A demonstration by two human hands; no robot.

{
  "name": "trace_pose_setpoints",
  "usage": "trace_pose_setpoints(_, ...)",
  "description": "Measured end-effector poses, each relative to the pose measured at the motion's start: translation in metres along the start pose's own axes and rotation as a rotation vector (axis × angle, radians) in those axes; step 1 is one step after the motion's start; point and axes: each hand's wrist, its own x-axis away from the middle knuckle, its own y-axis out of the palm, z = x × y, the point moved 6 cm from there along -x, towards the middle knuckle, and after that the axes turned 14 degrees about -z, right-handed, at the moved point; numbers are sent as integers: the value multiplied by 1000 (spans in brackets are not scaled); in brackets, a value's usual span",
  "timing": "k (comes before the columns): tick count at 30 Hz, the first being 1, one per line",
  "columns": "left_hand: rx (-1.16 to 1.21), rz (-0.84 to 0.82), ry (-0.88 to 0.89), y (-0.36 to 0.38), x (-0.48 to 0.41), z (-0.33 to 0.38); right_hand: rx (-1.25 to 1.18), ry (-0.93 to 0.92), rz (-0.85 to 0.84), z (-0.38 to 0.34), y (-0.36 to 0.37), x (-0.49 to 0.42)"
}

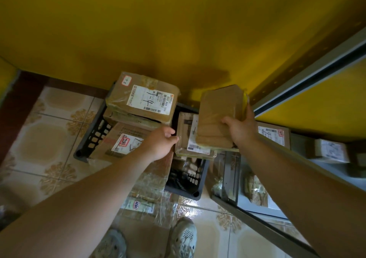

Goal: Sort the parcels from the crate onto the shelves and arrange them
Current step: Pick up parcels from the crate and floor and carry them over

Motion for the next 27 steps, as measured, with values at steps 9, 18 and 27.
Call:
trace_pose_setpoints(9, -28, -99, -73, 25, -30, -1, 84, 81, -39, 32, -26, -5)
trace_pose_setpoints(18, 228, -114, -43, 39, -55, -8, 215, 65, -93, 43, -19, -18)
trace_pose_setpoints(27, 304, 82, -27, 51, -63, -2, 359, 18, -29, 38, -31, -14)
